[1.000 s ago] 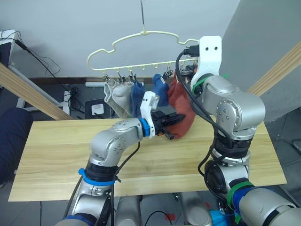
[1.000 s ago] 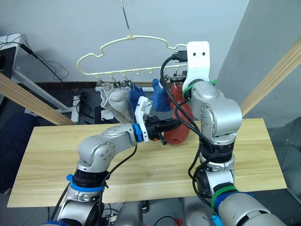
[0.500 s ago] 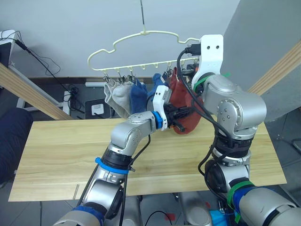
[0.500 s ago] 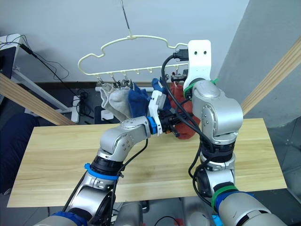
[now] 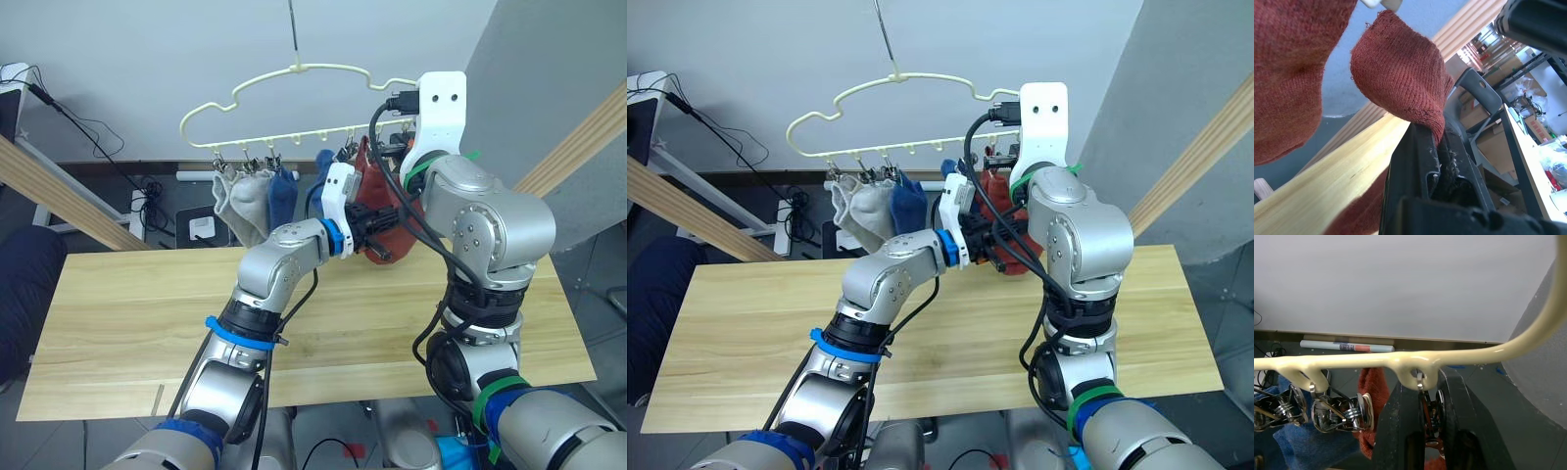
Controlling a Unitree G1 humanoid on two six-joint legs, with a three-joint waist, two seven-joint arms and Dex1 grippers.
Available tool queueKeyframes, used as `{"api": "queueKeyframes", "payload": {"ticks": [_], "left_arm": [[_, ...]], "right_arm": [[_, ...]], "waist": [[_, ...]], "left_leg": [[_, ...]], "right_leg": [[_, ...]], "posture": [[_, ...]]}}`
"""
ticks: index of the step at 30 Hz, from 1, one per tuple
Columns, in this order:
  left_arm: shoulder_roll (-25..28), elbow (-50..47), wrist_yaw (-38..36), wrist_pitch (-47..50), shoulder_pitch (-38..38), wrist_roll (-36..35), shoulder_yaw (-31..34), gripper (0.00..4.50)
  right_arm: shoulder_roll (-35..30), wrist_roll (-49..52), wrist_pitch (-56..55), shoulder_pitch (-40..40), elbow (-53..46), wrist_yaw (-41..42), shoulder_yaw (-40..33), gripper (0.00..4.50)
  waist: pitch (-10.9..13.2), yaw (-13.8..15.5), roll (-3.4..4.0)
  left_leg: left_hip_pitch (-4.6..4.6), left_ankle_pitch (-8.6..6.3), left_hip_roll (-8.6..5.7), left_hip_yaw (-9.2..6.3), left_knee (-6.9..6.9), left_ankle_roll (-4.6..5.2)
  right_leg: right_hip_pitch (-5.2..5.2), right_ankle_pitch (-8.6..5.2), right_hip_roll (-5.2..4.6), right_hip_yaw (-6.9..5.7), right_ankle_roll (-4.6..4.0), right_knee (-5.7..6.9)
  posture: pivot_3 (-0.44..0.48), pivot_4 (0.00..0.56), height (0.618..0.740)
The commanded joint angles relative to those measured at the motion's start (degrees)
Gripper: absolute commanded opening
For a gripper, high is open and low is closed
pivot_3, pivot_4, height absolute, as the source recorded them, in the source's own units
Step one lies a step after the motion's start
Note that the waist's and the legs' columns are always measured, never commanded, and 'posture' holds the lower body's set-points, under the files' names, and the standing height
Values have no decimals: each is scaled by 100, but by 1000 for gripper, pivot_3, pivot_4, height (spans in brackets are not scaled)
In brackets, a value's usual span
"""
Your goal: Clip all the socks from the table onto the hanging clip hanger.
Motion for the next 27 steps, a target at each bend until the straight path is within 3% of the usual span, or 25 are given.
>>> {"api": "queueKeyframes", "payload": {"ticks": [1, 16, 27], "left_arm": [[-67, -97, -110, -104, -141, -32, 27, 24], [24, -164, -70, -57, -254, -33, 126, 24], [-3, -143, -86, -48, -270, -36, 123, 0]], "right_arm": [[27, -9, -68, -88, -151, -14, -15, 76], [24, 13, -60, -78, -159, 16, -37, 76], [35, 8, -47, -79, -162, 6, -50, 3997]], "waist": [[0, -9, 0], [0, -49, 0], [0, -49, 0]], "left_leg": [[0, 0, 0, 0, 0, 0], [0, 0, 0, 0, 0, 0], [0, 0, 0, 0, 0, 0]], "right_leg": [[0, 0, 0, 0, 0, 0], [0, 0, 0, 0, 0, 0], [0, 0, 0, 1, 0, 0]], "posture": [[-226, 376, 740], [-213, 379, 740], [-215, 382, 740]]}}
